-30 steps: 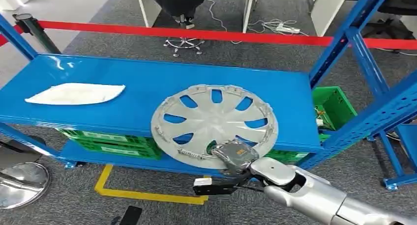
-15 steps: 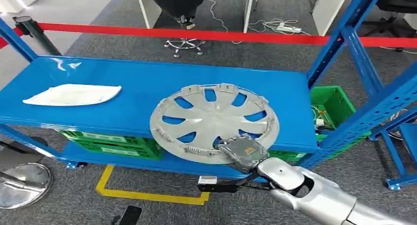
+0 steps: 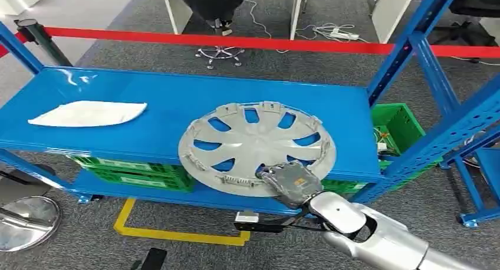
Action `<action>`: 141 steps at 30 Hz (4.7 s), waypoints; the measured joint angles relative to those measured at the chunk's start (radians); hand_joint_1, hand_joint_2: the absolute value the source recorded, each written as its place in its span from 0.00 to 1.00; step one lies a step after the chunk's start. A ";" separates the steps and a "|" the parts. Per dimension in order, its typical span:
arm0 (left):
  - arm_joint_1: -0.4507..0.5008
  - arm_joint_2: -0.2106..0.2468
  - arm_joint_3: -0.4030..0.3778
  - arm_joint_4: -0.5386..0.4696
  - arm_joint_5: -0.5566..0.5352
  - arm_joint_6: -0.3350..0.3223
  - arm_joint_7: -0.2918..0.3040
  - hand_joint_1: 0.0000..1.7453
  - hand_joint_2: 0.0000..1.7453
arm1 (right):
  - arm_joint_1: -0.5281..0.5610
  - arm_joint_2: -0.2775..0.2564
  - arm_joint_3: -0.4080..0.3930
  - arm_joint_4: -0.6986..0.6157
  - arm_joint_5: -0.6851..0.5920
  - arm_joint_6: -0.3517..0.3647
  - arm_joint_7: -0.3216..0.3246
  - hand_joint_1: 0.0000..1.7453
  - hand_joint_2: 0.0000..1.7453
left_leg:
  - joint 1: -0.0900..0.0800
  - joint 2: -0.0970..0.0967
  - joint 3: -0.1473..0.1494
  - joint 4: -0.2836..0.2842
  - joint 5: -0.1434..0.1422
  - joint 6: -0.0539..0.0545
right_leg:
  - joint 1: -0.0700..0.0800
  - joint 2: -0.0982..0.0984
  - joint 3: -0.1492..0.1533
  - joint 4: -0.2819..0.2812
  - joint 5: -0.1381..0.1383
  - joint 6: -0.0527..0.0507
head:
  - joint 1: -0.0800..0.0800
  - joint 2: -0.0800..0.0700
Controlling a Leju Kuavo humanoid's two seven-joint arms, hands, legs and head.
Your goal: Take the parts from the cabinet and place them on the table.
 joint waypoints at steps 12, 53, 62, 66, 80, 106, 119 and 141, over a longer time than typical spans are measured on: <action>-0.004 -0.002 0.009 0.000 -0.008 0.000 0.001 0.00 0.00 | 0.017 0.011 -0.058 -0.015 0.066 -0.047 0.007 1.00 1.00 | -0.005 -0.002 -0.002 0.003 -0.001 -0.007 | -0.011 -0.003 0.006 0.003 -0.004 0.007 | 0.007 0.000; -0.020 -0.009 0.005 0.000 -0.045 -0.008 0.022 0.00 0.00 | -0.078 0.258 -0.161 -0.015 0.309 -0.286 0.063 1.00 1.00 | 0.001 -0.002 -0.135 0.277 -0.101 -0.041 | -0.006 -0.007 0.011 -0.015 0.012 -0.031 | 0.001 0.000; -0.034 -0.008 -0.019 0.000 -0.082 -0.022 0.034 0.00 1.00 | -0.131 0.324 -0.157 -0.039 0.378 -0.361 0.000 1.00 1.00 | 0.007 -0.001 -0.020 0.010 0.011 -0.006 | -0.004 -0.001 -0.019 0.019 -0.009 0.003 | -0.002 0.000; -0.042 -0.007 -0.032 0.000 -0.088 -0.042 0.034 0.00 1.00 | -0.149 0.354 -0.143 -0.046 0.388 -0.390 -0.046 1.00 1.00 | 0.006 -0.001 -0.021 0.011 0.011 0.005 | -0.007 -0.003 -0.150 0.290 -0.130 0.014 | 0.008 0.000; -0.045 -0.007 -0.039 0.000 -0.072 0.007 0.070 0.00 1.00 | -0.186 0.410 -0.086 -0.071 0.389 -0.395 -0.059 1.00 1.00 | 0.003 -0.003 -0.089 0.168 -0.093 -0.038 | -0.004 -0.004 0.004 -0.019 0.018 -0.035 | 0.001 0.000; -0.039 -0.029 -0.037 0.000 -0.051 0.104 0.105 0.00 1.00 | -0.185 0.420 -0.074 -0.053 0.318 -0.409 -0.049 1.00 1.00 | 0.001 -0.001 -0.042 0.026 0.022 -0.018 | 0.013 0.000 0.008 0.019 -0.021 -0.026 | 0.011 0.000; -0.040 -0.026 -0.036 0.000 -0.050 0.106 0.105 0.00 1.00 | -0.185 0.423 -0.074 -0.039 0.306 -0.408 -0.049 1.00 1.00 | 0.009 -0.002 0.006 0.019 -0.022 -0.042 | 0.004 -0.003 -0.010 0.020 0.002 -0.022 | 0.009 0.000; -0.038 -0.028 -0.032 0.000 -0.042 0.108 0.105 0.00 1.00 | -0.194 0.423 -0.074 -0.028 0.288 -0.405 -0.050 1.00 1.00 | 0.008 0.001 -0.090 0.146 -0.081 -0.045 | -0.005 -0.010 0.020 -0.010 -0.001 -0.036 | 0.010 0.000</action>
